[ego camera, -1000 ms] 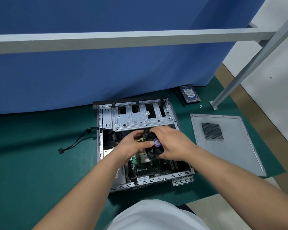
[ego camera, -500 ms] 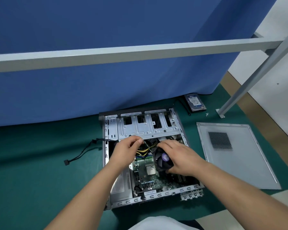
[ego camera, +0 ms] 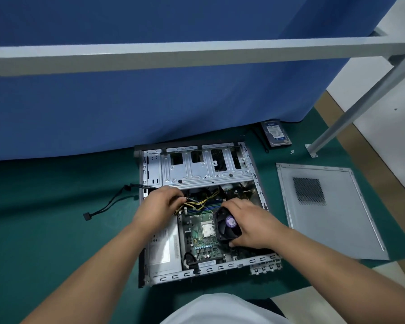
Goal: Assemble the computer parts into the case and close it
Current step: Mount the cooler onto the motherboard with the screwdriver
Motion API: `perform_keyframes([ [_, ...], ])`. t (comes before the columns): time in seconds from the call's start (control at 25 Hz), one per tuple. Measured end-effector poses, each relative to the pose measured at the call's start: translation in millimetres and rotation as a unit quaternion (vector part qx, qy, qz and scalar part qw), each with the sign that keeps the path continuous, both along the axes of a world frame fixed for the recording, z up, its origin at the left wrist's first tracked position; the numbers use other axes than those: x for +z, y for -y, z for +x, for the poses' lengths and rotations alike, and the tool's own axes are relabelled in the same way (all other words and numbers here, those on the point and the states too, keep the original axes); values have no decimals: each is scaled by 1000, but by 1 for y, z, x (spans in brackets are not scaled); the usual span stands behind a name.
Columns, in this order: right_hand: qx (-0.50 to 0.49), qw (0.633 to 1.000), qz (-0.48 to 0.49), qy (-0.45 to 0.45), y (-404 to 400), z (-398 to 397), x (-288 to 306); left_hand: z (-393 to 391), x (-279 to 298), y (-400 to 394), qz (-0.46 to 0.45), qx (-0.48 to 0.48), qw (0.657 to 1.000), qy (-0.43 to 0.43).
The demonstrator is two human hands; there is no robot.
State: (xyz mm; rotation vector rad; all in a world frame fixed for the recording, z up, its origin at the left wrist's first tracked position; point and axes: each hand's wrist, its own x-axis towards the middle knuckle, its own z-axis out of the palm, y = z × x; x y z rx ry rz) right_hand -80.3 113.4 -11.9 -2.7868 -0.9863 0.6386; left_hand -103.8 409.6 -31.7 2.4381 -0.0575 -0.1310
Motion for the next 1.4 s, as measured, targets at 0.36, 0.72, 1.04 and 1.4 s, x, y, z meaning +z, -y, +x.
perform_keyframes([
  [0.36, -54, 992, 1, -115, -32, -1, -44, -22, -21, 3, 127, 7, 985, 112],
  [0.72, -61, 991, -38, -111, -55, 1, -68, -19, -27, 2, 138, 23, 984, 110],
  [1.04, -64, 990, -50, -116, -60, 0, -76, -19, -30, 1, 148, 21, 981, 127],
  [1.4, -67, 990, -48, -115, -58, -3, -81, -20, -23, 2, 147, 10, 981, 125],
])
